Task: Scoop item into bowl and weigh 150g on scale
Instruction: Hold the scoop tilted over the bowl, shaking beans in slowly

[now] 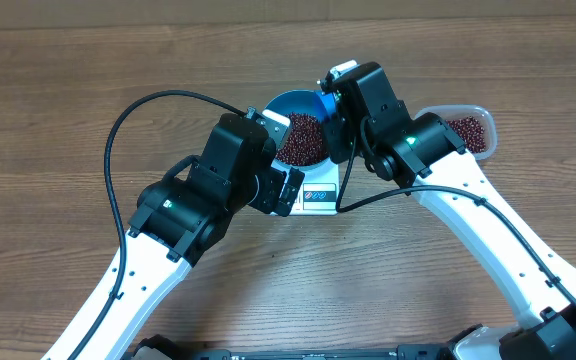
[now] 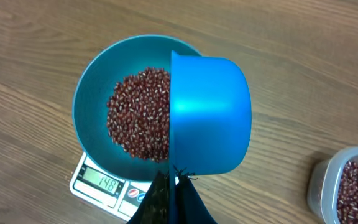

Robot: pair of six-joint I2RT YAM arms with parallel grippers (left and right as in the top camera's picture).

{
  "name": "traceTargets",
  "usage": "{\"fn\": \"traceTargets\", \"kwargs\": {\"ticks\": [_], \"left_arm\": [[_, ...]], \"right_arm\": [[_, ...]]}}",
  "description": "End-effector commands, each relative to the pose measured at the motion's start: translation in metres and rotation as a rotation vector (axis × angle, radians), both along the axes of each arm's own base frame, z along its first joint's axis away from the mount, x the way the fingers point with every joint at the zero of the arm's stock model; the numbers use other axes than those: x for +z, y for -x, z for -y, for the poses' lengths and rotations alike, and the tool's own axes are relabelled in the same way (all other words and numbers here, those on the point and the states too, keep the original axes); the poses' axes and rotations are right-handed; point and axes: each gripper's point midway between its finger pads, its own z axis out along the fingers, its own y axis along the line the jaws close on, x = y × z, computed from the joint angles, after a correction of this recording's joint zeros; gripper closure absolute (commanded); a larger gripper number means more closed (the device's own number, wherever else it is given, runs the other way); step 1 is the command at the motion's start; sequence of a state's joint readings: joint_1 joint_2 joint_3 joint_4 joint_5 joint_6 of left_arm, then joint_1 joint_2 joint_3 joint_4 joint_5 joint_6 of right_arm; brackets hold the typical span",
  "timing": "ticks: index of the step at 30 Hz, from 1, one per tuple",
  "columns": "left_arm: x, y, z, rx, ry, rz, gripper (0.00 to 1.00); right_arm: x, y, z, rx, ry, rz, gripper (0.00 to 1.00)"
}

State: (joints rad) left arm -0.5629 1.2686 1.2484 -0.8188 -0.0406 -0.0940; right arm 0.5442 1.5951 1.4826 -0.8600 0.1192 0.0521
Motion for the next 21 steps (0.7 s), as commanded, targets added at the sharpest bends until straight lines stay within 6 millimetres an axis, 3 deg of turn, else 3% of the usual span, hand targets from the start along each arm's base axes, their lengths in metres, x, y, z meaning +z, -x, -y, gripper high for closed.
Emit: {"fn": "traceTargets", "kwargs": {"ticks": [1,21], "left_arm": [[0.0126,-0.0006,0.0019,-0.02,0.01,0.031,0.01],[0.0127,-0.0006,0.0021,-0.02,0.011,0.032,0.01]], "right_arm": [[0.0024,-0.0041,-0.0045,0.002,-0.012,0.018,0.96],[0.0063,-0.008,-0.0073,0.003,-0.026,0.039,0.96]]}}
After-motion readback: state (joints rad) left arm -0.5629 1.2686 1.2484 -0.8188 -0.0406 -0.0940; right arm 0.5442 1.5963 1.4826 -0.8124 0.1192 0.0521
